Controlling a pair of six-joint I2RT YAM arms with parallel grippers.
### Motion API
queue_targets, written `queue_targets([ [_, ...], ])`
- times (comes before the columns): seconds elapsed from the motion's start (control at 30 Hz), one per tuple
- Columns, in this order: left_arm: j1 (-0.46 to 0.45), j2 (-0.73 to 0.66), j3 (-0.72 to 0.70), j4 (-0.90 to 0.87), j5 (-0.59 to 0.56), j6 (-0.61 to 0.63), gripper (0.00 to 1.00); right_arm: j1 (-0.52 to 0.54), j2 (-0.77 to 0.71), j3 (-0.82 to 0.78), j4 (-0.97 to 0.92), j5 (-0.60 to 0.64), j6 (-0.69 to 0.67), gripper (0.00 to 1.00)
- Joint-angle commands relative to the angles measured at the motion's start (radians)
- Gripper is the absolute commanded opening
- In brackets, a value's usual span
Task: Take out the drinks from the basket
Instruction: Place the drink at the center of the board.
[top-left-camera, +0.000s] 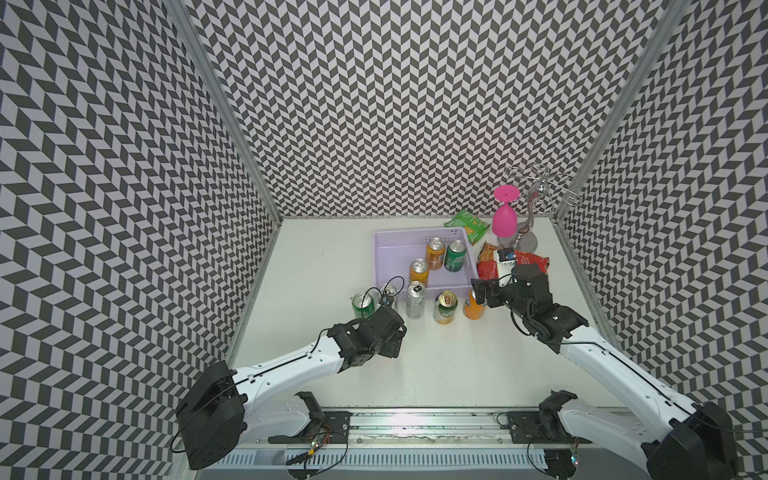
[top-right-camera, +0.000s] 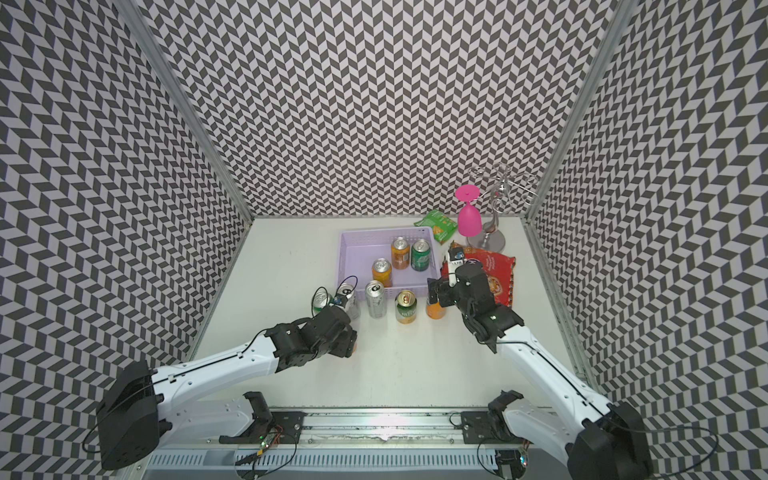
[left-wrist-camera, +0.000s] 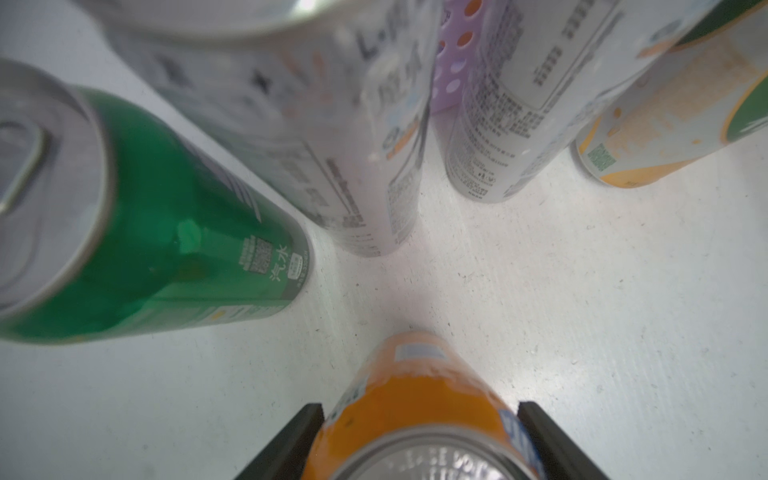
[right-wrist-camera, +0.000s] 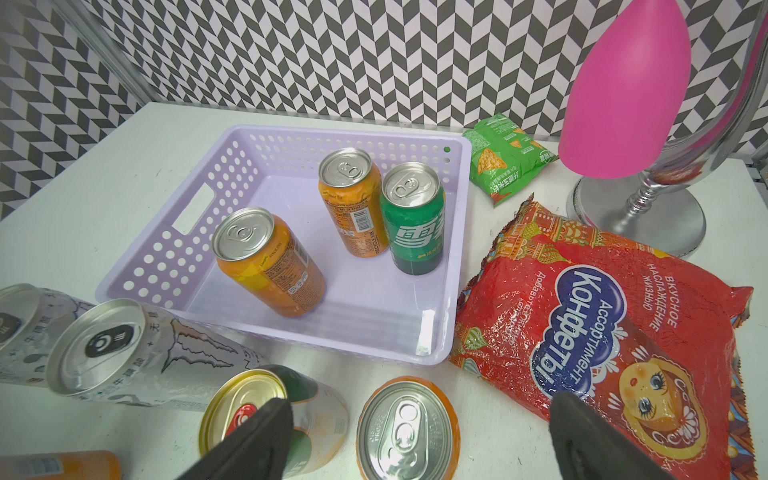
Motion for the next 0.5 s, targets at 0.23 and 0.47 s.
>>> queue_targets([
  [0.23, -0.005, -0.098, 0.061, 0.000, -0.034, 0.063, 0.93, -0.010, -0.021, -0.001, 0.051, 0.000, -0.011, 1.00],
  [0.47, 0.001, -0.158, 0.190, -0.015, -0.032, 0.181, 0.99, -0.011, -0.028, -0.001, 0.051, -0.003, -0.011, 1.00],
])
